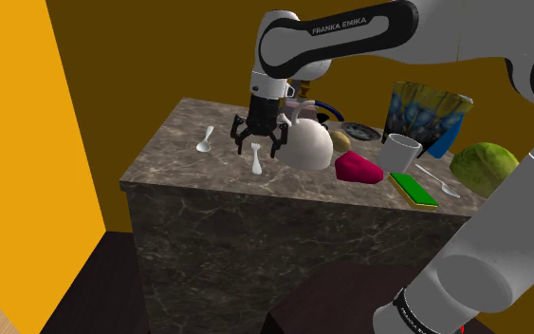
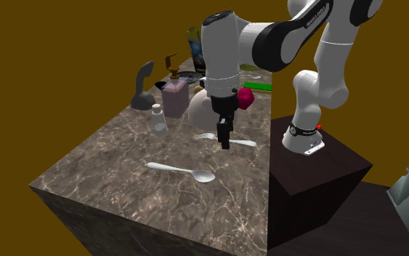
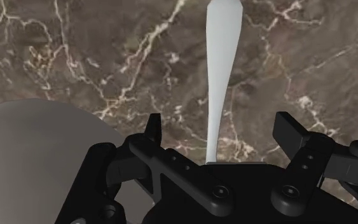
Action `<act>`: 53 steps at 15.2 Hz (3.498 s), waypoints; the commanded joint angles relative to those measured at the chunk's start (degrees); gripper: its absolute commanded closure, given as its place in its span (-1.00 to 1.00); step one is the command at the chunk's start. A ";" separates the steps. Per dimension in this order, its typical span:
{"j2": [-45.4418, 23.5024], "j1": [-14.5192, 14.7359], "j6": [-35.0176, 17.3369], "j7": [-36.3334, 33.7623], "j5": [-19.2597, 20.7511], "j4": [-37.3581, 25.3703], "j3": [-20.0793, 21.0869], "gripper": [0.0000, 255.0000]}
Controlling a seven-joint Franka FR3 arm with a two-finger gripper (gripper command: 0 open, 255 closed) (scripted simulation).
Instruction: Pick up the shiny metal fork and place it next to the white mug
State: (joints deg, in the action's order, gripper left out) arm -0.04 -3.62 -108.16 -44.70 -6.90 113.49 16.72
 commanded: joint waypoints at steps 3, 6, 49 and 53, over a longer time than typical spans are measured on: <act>0.03 0.01 -0.37 0.03 -0.03 0.38 0.01 -1.00; 0.04 0.01 -0.36 0.03 -0.03 0.37 0.01 -1.00; -0.33 -0.18 24.36 -2.51 0.43 -24.82 -0.20 1.00; 5.97 -1.84 24.40 1.05 -0.84 -18.39 -2.00 1.00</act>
State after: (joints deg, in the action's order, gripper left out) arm 3.65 -4.94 -83.97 -44.82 -7.28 92.95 15.32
